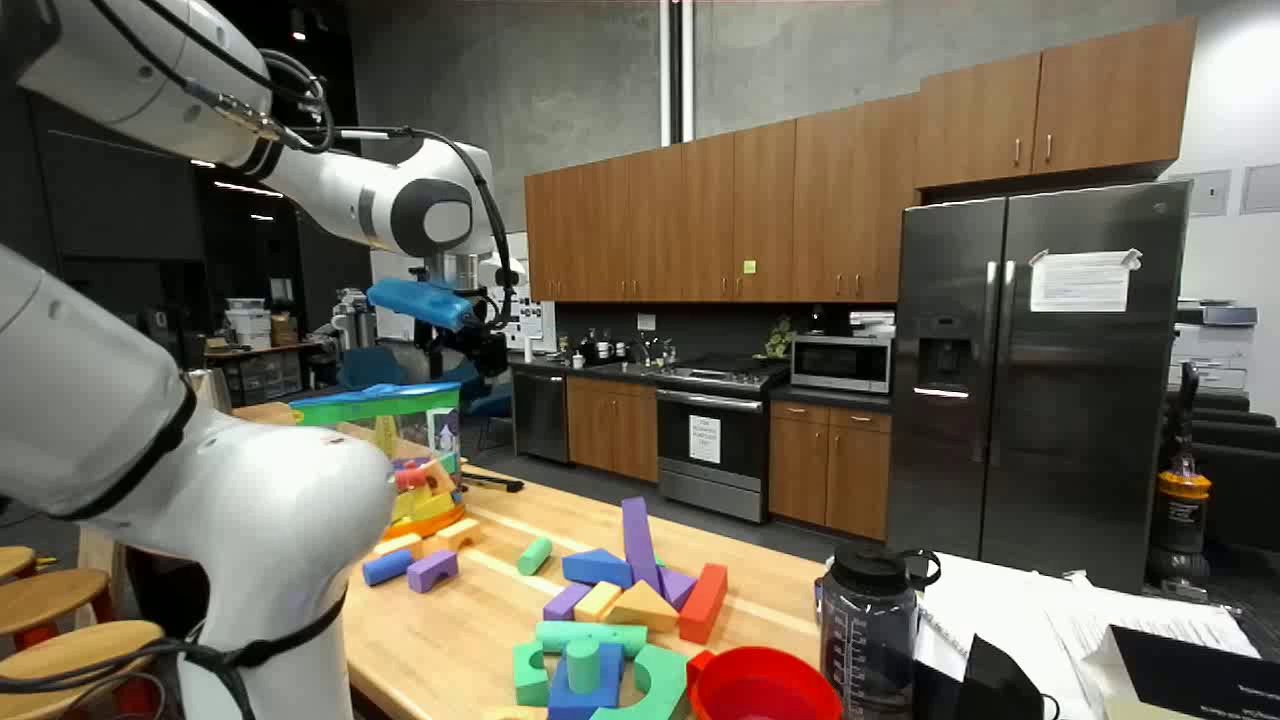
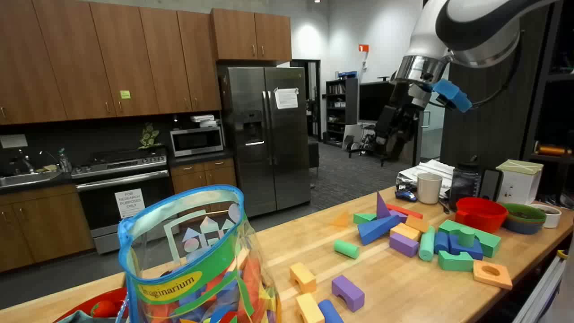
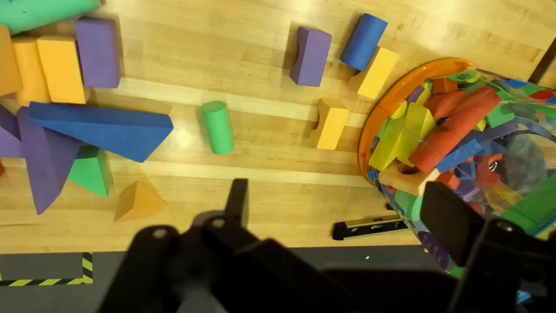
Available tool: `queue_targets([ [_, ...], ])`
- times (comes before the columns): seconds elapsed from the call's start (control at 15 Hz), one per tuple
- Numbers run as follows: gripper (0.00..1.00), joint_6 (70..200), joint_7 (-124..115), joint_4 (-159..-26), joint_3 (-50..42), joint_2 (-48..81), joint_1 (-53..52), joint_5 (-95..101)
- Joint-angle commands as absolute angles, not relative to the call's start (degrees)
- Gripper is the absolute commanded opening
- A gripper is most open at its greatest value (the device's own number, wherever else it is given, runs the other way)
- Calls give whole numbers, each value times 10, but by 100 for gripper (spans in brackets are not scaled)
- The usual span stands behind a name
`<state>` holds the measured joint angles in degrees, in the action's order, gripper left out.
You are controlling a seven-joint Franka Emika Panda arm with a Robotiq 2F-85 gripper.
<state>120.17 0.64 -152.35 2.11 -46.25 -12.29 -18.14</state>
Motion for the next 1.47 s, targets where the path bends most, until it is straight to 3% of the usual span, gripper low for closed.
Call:
queue_targets([
  [0.0,100,1198,10,-1522,25,-462,-117,-185],
  [0.93,100,1165,-14,-1447,126,-319,-131,-116],
  [1.4,100,1133,-20,-1420,129,-262,-128,-98],
])
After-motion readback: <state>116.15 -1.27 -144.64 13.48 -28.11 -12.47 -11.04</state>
